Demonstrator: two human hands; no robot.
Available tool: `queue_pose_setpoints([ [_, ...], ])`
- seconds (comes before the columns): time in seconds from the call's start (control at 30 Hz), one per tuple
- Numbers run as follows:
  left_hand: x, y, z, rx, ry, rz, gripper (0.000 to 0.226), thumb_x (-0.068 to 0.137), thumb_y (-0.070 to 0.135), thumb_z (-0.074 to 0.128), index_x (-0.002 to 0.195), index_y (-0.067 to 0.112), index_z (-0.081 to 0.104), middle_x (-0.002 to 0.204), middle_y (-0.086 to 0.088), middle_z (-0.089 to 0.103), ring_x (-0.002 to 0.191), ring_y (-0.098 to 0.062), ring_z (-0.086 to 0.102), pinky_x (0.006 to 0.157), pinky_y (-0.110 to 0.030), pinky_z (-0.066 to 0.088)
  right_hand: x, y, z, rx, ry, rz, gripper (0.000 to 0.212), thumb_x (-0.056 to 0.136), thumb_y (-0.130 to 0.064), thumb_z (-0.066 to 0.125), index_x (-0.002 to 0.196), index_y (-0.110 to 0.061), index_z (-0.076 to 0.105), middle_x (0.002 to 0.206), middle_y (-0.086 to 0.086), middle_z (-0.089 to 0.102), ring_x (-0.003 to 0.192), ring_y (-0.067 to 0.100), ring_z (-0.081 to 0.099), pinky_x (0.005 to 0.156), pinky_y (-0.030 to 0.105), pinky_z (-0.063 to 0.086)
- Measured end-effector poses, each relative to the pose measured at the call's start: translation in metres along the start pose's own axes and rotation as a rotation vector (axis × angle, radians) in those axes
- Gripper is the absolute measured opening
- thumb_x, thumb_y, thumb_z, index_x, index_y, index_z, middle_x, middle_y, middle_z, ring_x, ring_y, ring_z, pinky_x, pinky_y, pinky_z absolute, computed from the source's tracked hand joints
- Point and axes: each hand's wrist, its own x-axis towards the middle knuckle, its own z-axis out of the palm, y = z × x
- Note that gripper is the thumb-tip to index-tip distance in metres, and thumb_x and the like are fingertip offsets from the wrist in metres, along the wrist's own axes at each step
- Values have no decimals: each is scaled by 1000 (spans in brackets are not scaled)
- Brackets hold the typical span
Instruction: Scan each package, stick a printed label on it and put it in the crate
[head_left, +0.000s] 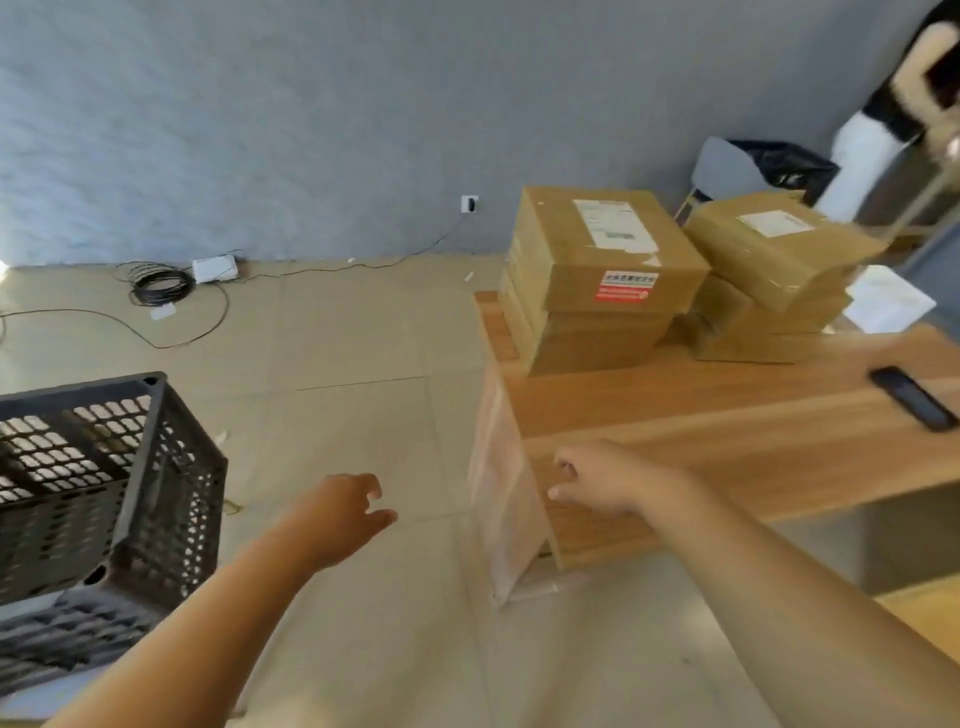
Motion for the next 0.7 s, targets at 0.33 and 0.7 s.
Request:
queue_pose_setpoints([
  [0.33, 61, 203, 61, 51, -66, 204, 33, 89, 47, 51, 117, 28, 54, 114, 7, 62, 100, -14, 59, 86, -30, 48, -60, 219, 0, 172, 9, 243, 58, 91, -48, 55, 139, -18, 42, 140, 4, 48, 123, 22, 49, 86, 28, 39],
  [0.7, 202, 364, 69, -73, -125, 339, 28, 88, 47, 53, 111, 32, 57, 104, 14, 62, 92, -11, 58, 80, -27, 48, -32, 381, -64, 243, 93, 395, 61, 91, -50, 55, 142, -20, 40, 142, 1, 47, 122, 18, 50, 94, 31, 44],
])
